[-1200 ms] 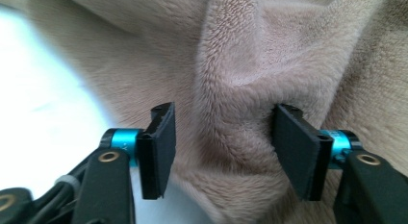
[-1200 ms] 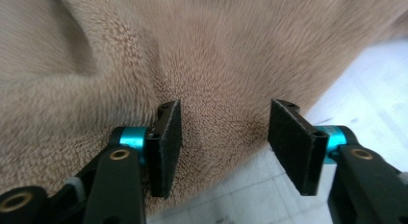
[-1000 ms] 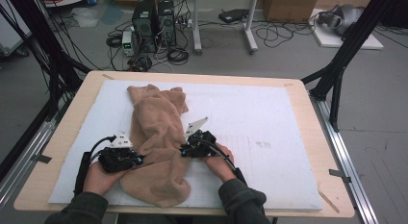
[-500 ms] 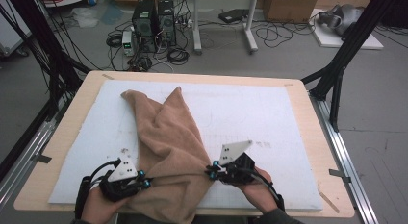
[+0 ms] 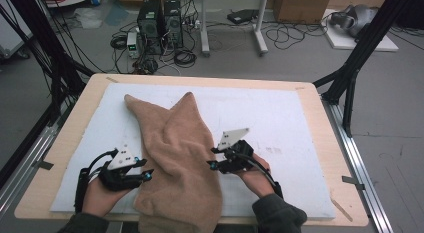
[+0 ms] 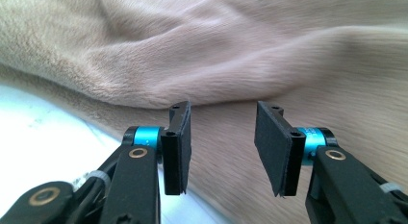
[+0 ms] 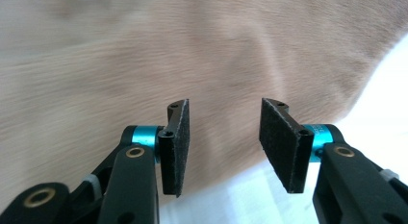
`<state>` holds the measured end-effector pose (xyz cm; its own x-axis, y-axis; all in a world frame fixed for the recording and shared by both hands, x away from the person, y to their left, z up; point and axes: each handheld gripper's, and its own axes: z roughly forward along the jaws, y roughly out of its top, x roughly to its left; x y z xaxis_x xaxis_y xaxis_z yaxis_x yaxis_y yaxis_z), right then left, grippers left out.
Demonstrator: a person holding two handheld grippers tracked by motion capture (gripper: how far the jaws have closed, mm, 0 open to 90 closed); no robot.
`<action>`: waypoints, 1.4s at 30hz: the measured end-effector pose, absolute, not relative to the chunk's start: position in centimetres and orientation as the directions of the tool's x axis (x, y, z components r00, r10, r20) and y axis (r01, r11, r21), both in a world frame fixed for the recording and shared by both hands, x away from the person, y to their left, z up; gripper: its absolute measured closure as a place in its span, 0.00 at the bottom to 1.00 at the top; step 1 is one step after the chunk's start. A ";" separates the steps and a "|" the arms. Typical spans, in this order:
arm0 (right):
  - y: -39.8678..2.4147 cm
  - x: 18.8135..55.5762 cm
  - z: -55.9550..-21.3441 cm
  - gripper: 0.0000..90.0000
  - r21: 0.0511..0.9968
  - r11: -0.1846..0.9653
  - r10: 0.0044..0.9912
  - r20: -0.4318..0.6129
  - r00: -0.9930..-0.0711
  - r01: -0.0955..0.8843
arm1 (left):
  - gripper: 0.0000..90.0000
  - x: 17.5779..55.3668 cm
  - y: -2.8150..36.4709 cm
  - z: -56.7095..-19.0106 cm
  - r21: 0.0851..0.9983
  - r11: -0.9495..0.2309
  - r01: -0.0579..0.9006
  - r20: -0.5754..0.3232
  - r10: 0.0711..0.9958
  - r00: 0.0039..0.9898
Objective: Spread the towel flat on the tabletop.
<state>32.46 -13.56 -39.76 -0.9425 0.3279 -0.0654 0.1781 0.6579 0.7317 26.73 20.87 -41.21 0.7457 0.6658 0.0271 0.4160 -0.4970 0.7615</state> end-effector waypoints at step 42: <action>-19.6 26.9 -38.8 0.68 0.716 0.672 0.317 -0.051 -0.947 0.186 | 0.62 22.4 21.0 -39.8 0.779 -0.511 0.362 0.045 0.622 0.782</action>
